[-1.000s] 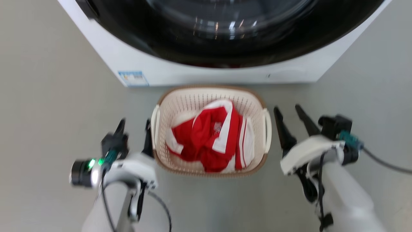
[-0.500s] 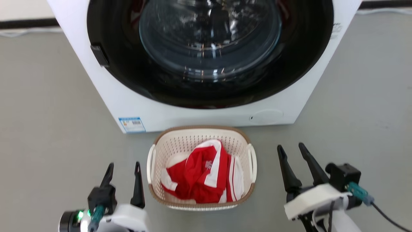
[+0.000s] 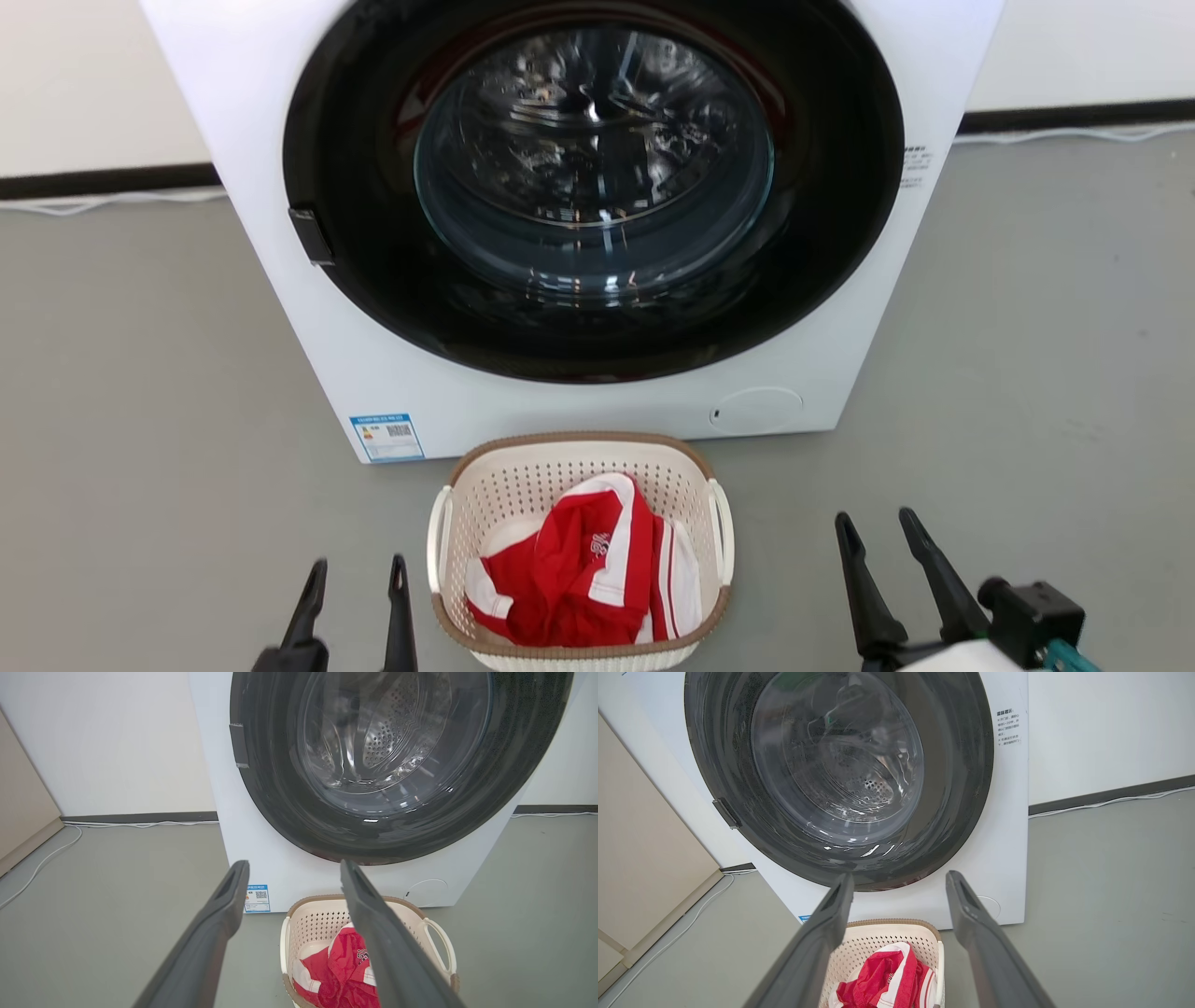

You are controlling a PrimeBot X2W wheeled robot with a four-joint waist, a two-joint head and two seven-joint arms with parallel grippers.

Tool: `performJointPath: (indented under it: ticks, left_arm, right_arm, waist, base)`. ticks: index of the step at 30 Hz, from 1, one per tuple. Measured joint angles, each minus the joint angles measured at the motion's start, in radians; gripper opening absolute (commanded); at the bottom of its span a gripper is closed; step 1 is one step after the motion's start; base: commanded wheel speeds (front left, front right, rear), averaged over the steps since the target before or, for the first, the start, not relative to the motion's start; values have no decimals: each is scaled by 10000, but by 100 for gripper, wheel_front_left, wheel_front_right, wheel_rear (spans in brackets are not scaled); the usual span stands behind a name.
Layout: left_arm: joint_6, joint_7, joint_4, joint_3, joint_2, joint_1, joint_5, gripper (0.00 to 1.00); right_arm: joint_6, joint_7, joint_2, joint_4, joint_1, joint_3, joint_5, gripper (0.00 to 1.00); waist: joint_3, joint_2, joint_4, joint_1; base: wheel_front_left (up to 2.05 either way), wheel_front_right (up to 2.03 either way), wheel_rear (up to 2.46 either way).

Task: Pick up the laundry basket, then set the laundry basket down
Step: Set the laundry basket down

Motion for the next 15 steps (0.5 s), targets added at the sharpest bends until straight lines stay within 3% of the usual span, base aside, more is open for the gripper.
performJointPath:
  ticks: [15]
  left_arm:
    - [67, 0, -663, 61, 58, 753, -111, 100]
  right_arm:
    - [0, 0, 36, -635, 769, -284, 6, 100]
  waist:
    - [-559, 0, 50, 0]
  base:
    - [0, 0, 0]
